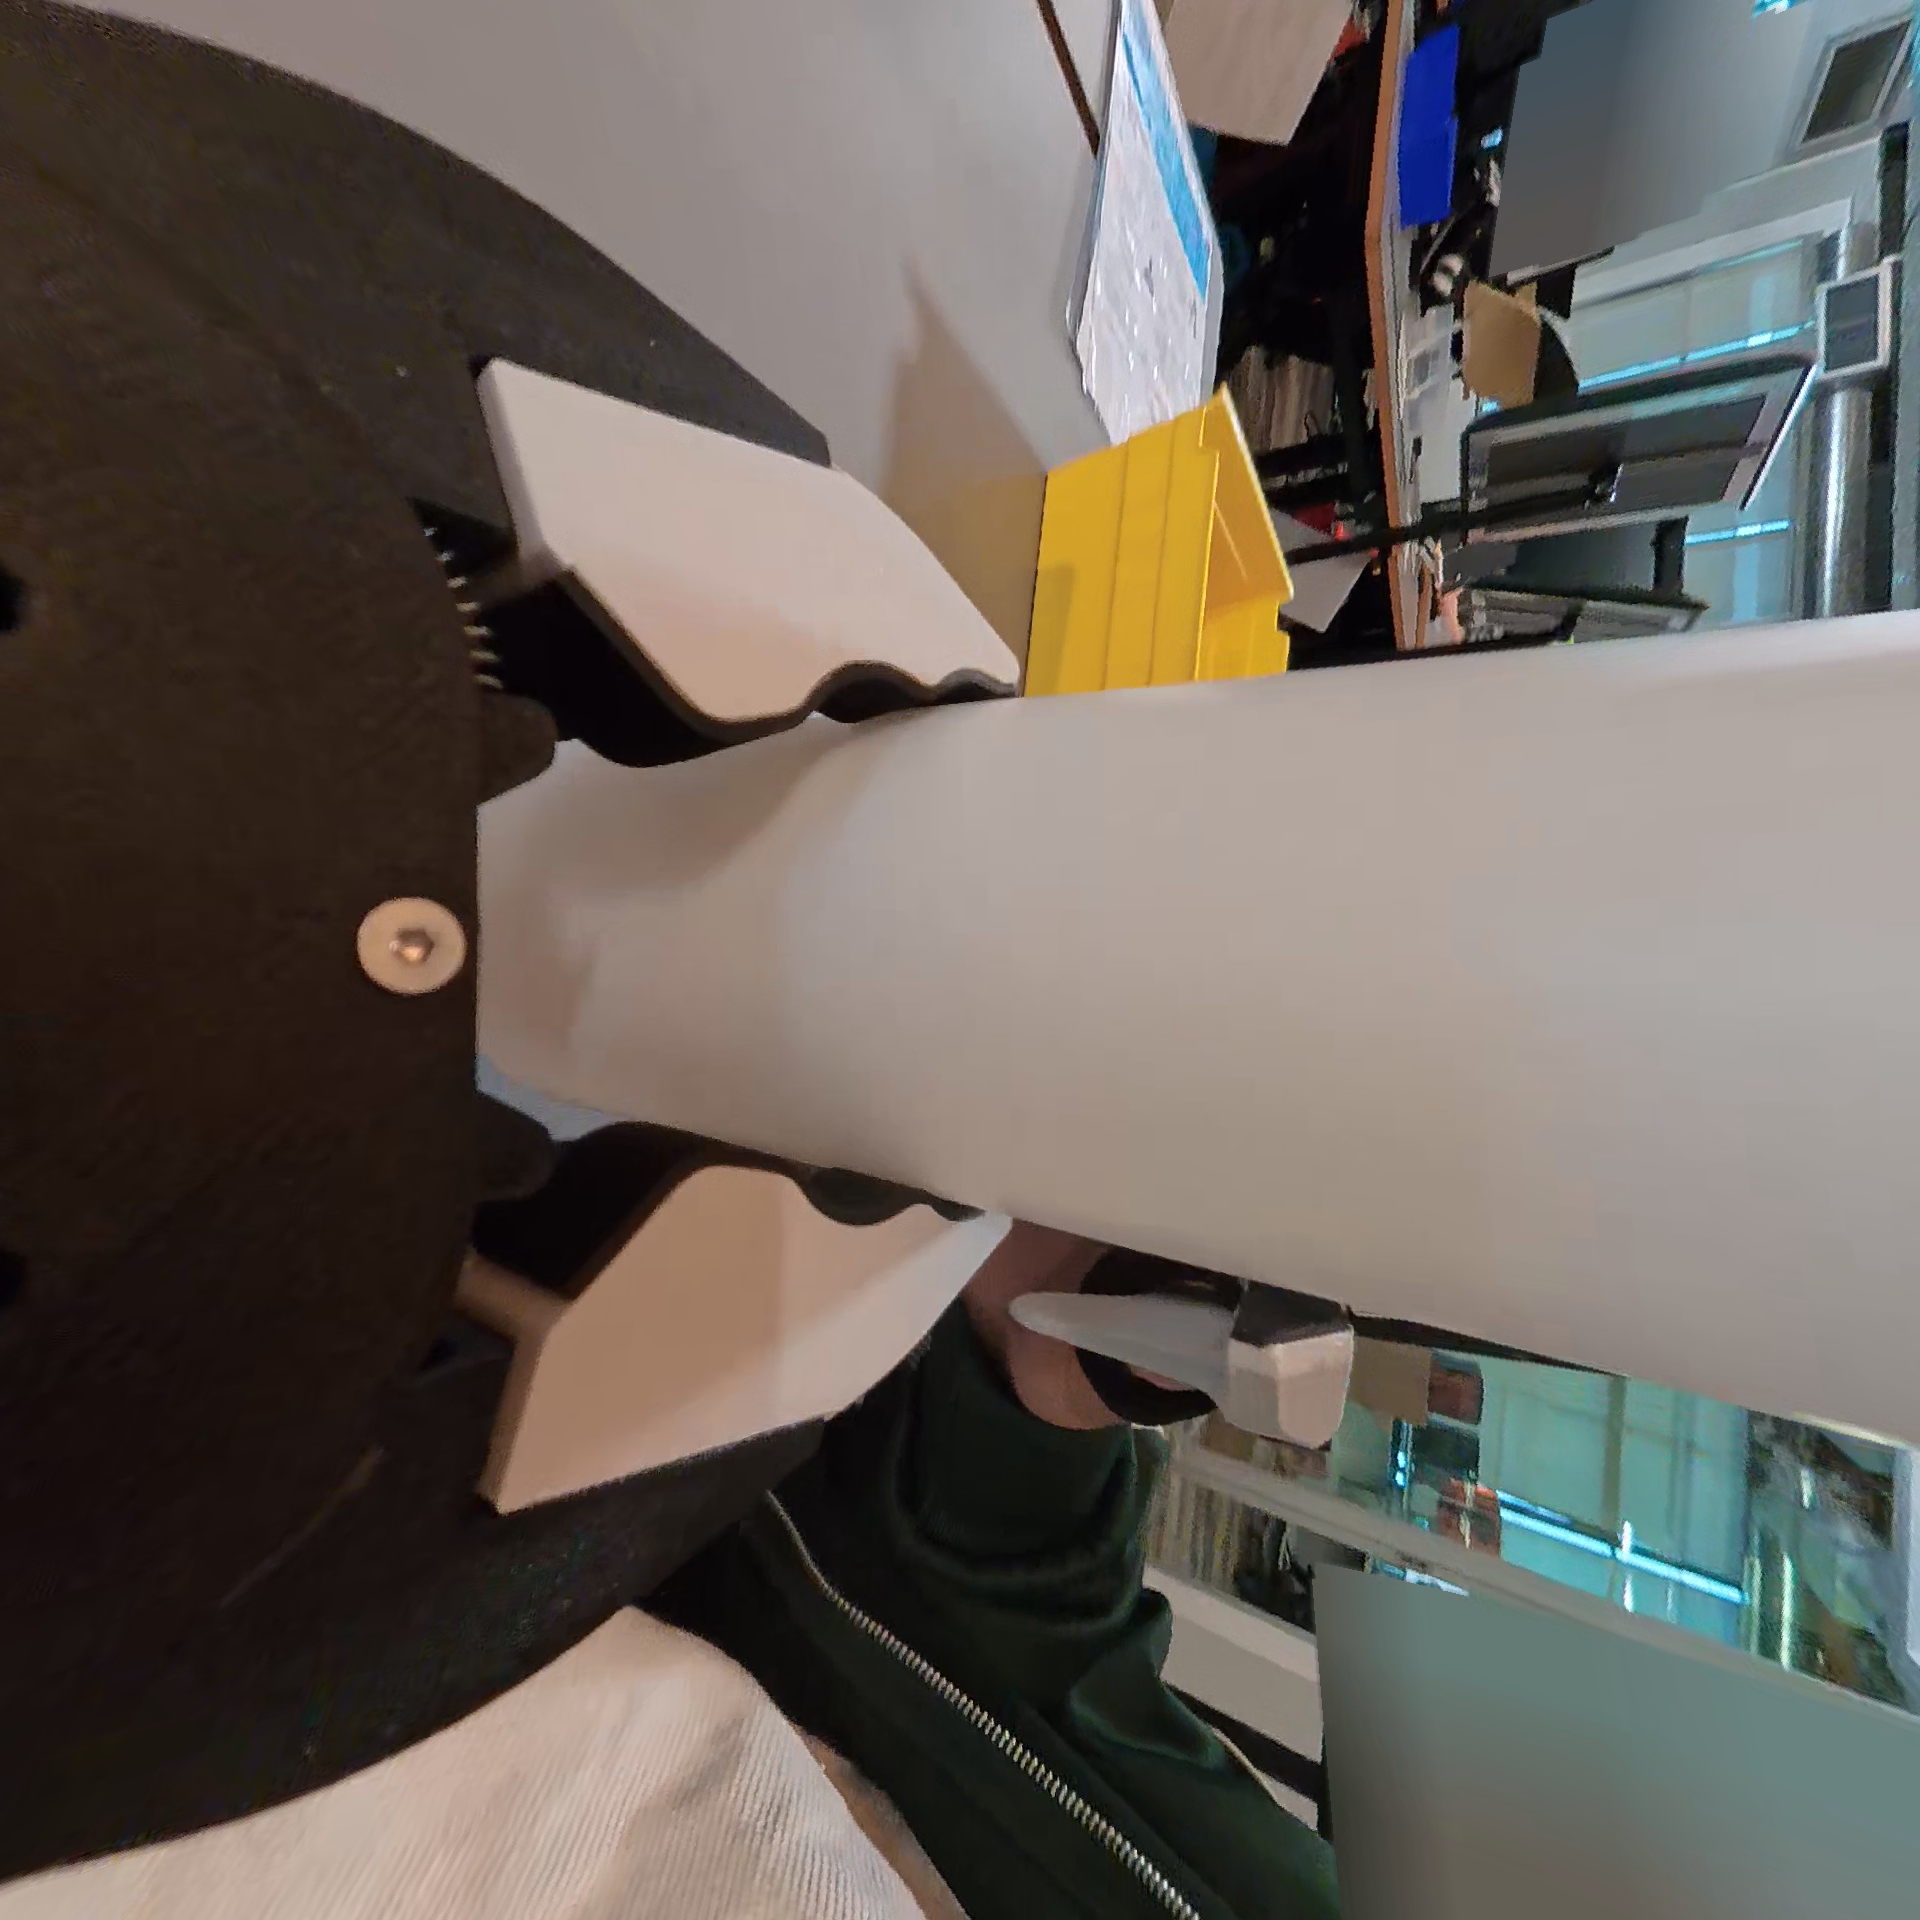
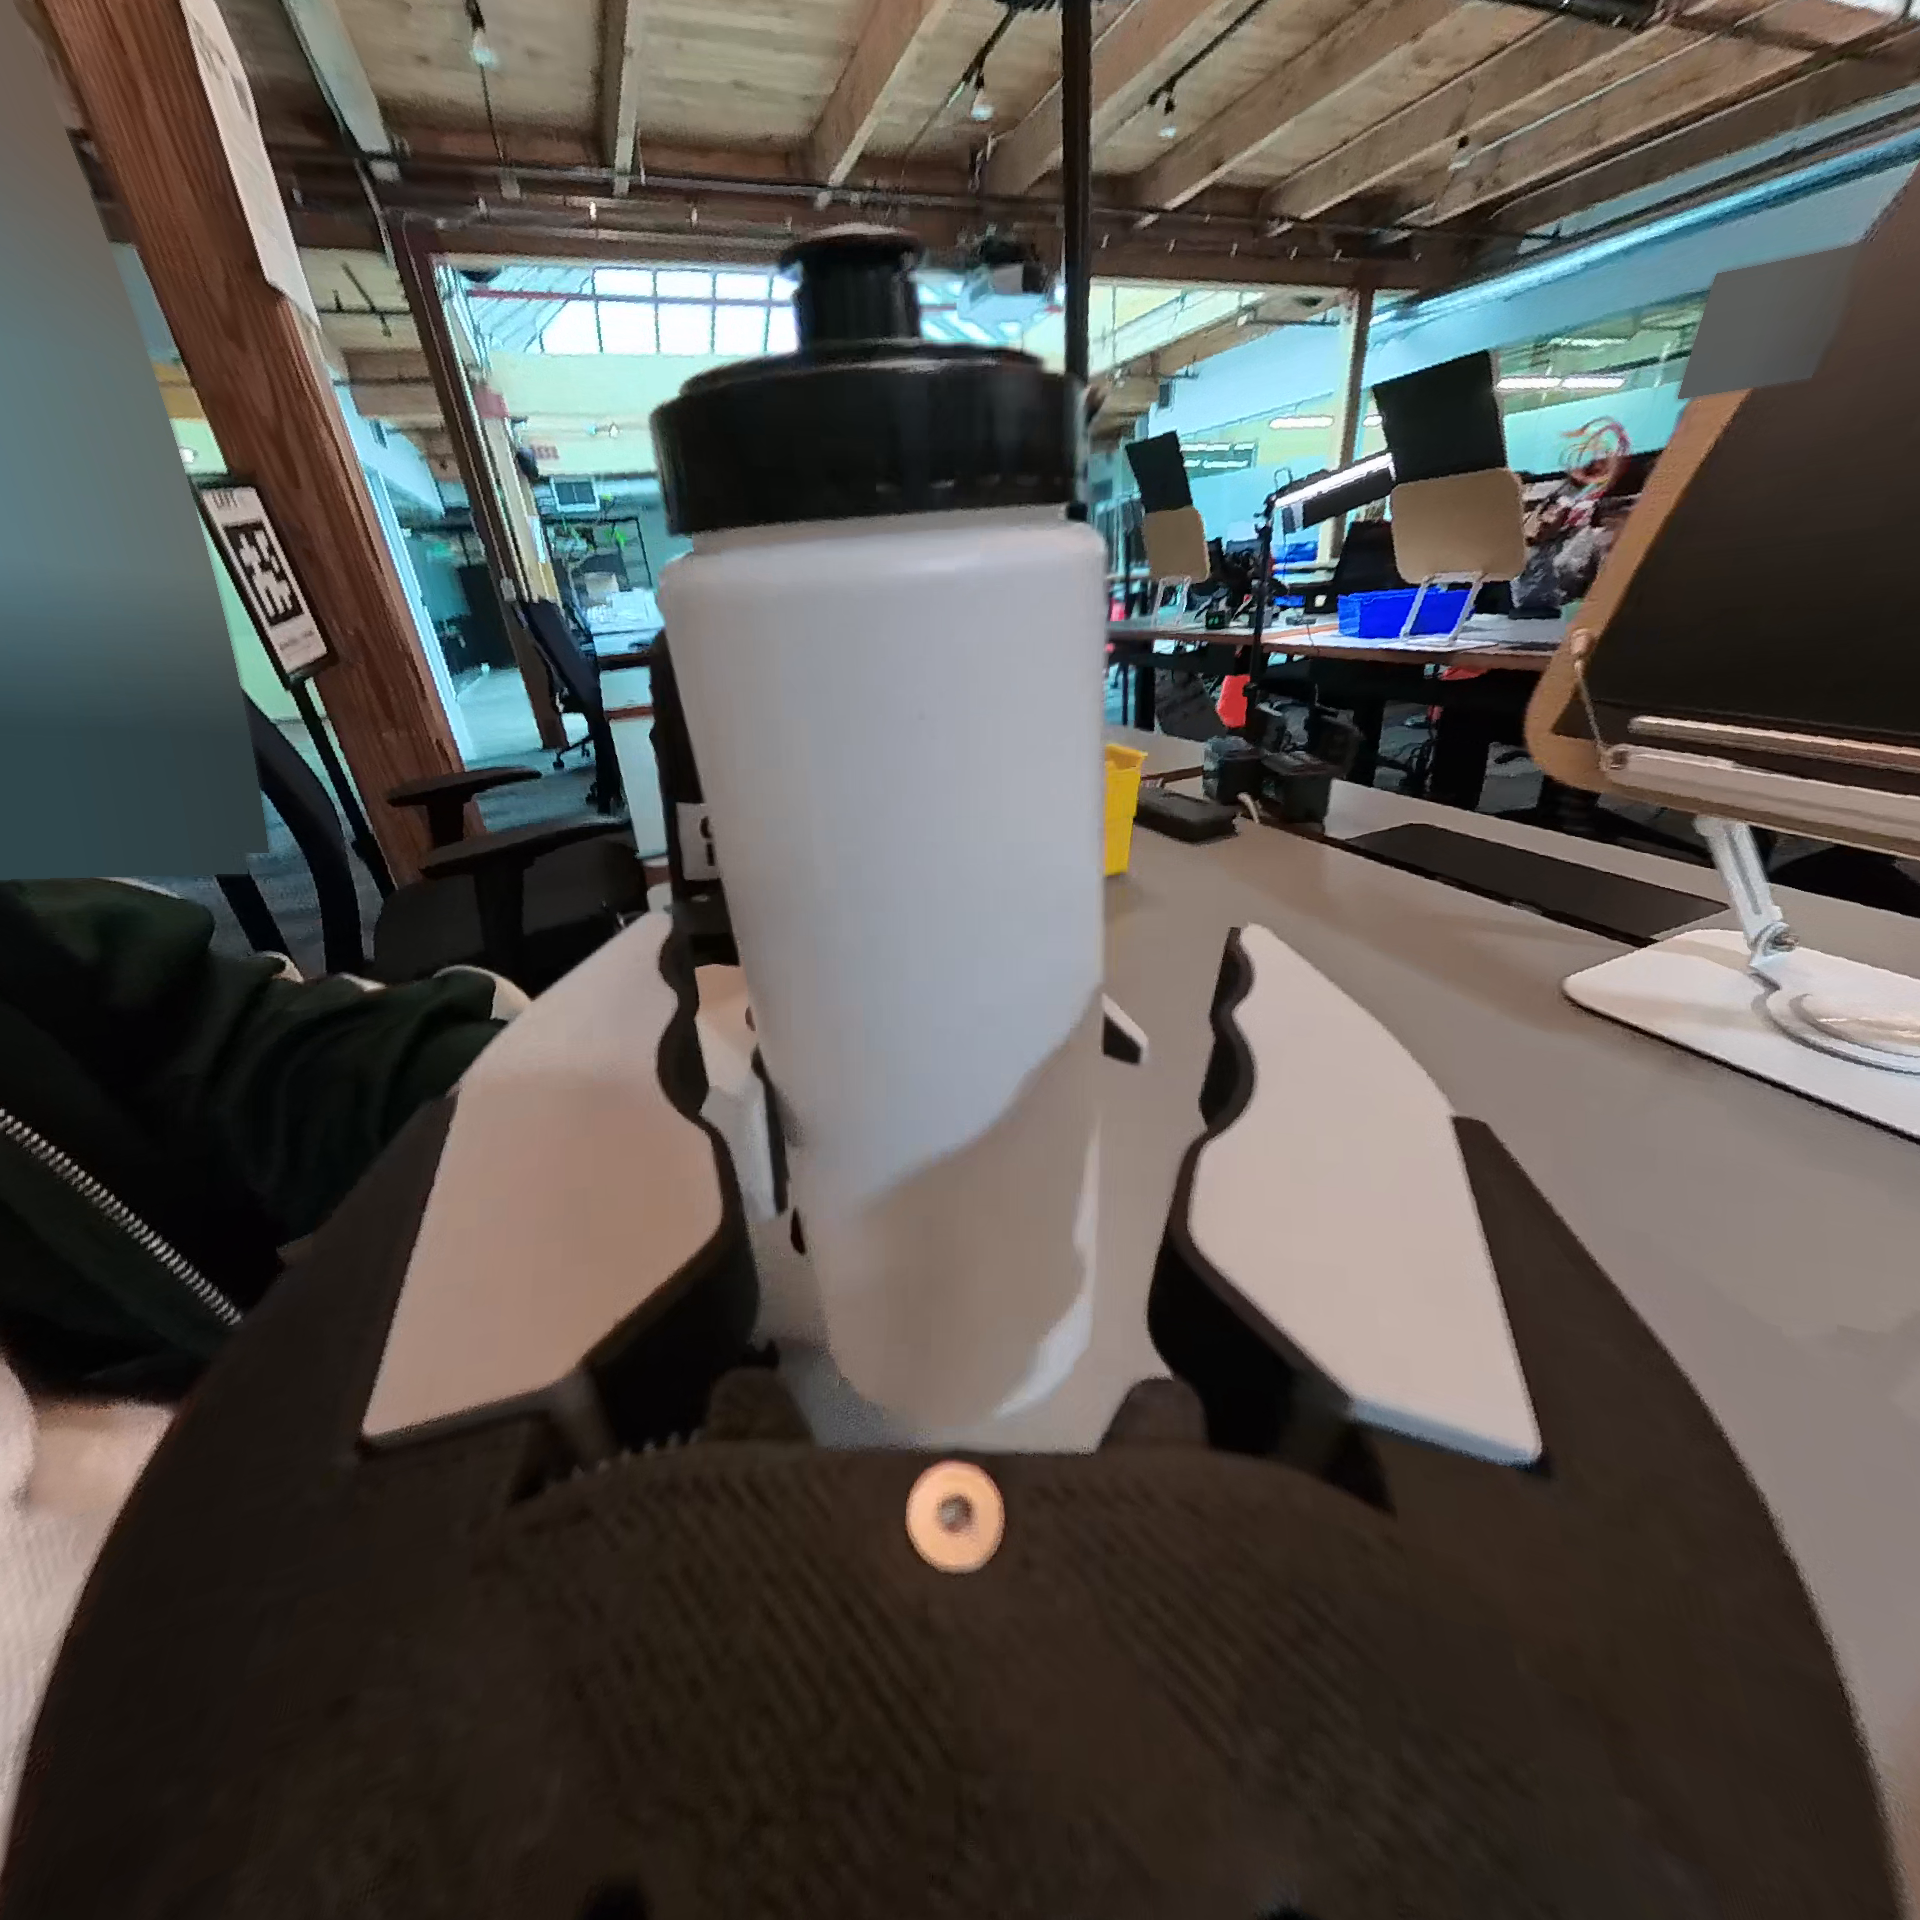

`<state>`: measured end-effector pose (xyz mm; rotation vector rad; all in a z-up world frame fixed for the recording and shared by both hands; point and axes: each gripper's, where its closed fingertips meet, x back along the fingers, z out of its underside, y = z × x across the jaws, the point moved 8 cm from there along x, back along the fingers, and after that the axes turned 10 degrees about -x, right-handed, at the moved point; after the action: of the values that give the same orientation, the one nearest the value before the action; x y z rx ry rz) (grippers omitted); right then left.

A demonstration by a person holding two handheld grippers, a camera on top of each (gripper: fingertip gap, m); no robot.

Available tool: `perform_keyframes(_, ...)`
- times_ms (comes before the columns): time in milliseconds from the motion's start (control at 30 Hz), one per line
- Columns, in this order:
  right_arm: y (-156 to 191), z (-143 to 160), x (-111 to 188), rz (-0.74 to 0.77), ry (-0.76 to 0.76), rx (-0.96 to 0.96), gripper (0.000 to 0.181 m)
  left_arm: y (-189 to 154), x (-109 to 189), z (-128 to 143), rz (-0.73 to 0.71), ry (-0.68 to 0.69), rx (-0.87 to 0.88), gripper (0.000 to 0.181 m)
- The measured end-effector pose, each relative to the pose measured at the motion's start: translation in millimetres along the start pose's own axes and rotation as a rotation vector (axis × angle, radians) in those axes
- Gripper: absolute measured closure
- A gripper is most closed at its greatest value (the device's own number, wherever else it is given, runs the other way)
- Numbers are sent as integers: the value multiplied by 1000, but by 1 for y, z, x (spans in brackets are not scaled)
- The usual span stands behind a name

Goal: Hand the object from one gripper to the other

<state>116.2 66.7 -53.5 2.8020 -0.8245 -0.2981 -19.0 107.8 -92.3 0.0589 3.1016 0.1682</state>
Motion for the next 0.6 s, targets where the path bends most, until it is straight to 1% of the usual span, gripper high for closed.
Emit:
perform_keyframes(100,-12,1,7,22,-49,-24,90,13,14,-7,-51,5,-12,94)
perform_keyframes(200,-29,11,11,53,-37,-69,92,28,30,-16,-104,4,2,93)
perform_keyframes(300,-41,24,9,49,-25,-164,93,44,48,-25,-147,23,7,93)
perform_keyframes(400,-43,29,7,34,-15,-203,93,60,67,-18,-214,52,-21,93)
perform_keyframes(500,-40,32,4,40,18,-158,94,69,80,-7,-245,4,37,93)
perform_keyframes(600,-36,35,0,41,53,-105,94,73,82,-3,-246,-35,91,94)
